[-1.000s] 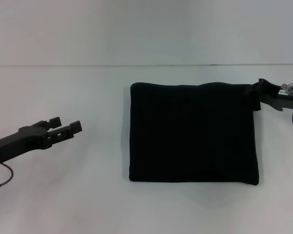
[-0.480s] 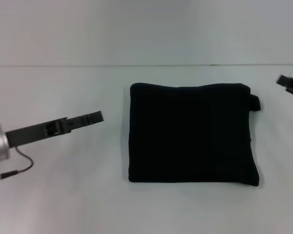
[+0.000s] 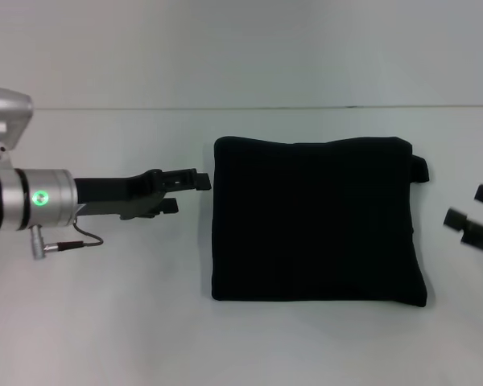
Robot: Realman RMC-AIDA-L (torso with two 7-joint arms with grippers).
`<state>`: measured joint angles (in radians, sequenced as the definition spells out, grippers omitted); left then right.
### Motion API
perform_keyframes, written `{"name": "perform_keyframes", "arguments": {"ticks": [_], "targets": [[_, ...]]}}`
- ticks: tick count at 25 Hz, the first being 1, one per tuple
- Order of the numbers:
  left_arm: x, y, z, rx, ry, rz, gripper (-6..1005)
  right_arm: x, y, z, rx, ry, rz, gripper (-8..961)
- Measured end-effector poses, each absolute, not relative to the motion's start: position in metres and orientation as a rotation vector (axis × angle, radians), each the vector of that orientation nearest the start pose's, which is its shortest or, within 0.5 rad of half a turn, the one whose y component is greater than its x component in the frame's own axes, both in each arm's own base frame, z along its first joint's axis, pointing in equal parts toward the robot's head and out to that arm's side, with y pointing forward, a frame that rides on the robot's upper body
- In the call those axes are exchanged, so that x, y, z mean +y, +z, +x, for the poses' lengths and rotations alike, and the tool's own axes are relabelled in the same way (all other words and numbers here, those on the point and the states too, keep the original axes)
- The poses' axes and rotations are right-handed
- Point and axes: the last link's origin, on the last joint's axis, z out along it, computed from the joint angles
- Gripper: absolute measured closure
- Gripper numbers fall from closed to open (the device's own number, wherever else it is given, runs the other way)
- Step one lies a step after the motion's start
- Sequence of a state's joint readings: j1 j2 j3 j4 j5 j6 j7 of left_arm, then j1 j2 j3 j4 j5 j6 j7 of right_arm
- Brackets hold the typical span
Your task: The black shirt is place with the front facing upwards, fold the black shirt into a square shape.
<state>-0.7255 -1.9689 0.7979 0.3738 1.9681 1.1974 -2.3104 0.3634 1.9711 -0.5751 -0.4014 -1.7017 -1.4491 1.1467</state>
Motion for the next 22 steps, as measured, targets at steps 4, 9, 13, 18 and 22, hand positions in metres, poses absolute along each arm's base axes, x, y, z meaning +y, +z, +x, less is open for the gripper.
{"name": "perform_keyframes", "arguments": {"ticks": [4,9,13,18,22], "targets": [[0.401,-0.019,-0.263,-1.901,-0.577,-2.092,73,0.282,0.028,0.348,0.678,0.791,-2.304,34],[0.407,-0.029,-0.263,-1.924,-0.573,-2.006,77,0.271,0.017,0.348,0.66,0.76,-2.373,26],[0.409,-0.04,-0.252,-1.924,-0.578,-2.024,80,0.267,0.012,0.347,0.633,0.746,-2.412,26],[0.41,-0.059,-0.244,-1.909,-0.552,-2.02,83,0.263,0.009,0.346,0.606,0.741,-2.446,26],[0.408,-0.068,-0.238,-1.91,-0.55,-2.031,86,0.262,0.01,0.344,0.596,0.761,-2.45,25]]}}
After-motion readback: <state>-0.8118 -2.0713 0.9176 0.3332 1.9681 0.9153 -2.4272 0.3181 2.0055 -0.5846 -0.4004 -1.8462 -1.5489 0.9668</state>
